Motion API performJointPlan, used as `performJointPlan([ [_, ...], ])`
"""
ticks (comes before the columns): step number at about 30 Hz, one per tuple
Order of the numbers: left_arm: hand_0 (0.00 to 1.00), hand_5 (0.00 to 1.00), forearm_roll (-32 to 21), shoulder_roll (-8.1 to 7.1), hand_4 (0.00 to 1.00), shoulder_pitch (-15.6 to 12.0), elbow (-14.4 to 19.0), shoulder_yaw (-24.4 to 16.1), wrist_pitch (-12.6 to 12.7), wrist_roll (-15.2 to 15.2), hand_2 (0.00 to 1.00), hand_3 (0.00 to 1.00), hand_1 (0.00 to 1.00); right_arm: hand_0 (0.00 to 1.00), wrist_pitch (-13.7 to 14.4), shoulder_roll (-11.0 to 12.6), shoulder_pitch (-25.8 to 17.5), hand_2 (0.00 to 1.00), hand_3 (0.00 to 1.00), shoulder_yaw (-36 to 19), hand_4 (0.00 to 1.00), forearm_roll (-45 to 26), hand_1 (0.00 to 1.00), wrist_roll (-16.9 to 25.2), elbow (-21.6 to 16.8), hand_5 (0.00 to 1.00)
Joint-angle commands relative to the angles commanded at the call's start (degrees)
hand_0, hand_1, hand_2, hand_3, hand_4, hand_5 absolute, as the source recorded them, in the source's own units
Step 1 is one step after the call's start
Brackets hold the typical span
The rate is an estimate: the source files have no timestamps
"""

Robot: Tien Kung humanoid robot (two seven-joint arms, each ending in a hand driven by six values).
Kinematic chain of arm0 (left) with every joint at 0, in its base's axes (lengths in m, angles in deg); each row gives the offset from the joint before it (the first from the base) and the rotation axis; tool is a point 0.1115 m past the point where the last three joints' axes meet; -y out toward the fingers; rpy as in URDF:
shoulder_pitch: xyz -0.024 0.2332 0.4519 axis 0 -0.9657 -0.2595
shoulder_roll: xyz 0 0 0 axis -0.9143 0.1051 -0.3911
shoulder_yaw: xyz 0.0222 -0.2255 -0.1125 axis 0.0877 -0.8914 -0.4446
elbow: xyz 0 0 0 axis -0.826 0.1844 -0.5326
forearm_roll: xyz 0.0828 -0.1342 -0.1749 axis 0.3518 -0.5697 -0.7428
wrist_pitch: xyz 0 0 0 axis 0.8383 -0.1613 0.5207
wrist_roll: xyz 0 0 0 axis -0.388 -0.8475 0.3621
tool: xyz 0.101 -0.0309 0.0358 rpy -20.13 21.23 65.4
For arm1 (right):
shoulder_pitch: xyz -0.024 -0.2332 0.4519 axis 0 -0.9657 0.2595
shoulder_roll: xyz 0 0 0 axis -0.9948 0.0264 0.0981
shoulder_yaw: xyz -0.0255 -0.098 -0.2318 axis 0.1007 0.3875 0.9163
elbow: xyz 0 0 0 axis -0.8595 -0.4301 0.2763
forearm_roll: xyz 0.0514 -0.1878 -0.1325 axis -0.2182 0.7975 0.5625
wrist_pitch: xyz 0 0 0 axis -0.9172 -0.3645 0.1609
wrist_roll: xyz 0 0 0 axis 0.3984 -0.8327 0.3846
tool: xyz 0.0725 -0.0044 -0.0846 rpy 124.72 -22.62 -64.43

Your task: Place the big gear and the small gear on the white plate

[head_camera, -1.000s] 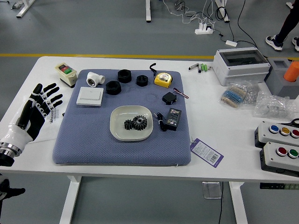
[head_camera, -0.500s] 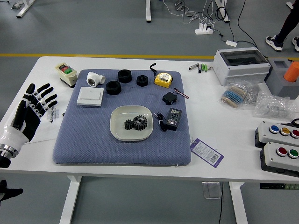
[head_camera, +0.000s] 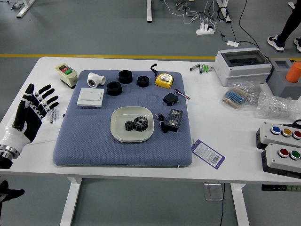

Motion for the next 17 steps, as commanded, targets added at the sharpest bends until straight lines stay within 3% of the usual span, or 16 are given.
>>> performJointPlan([
  [17, 0.868, 0.981, 2.38, -0.3, 0.919, 0.32, -1.15, 0.57, -0.36, 1.54, 0.931, 0.853, 0.87, 0.705, 0.23, 0.1, -0.02, 0.782, 0.592, -1.05, 0.809, 0.13, 0.729, 0.26, -0.23, 0.656],
])
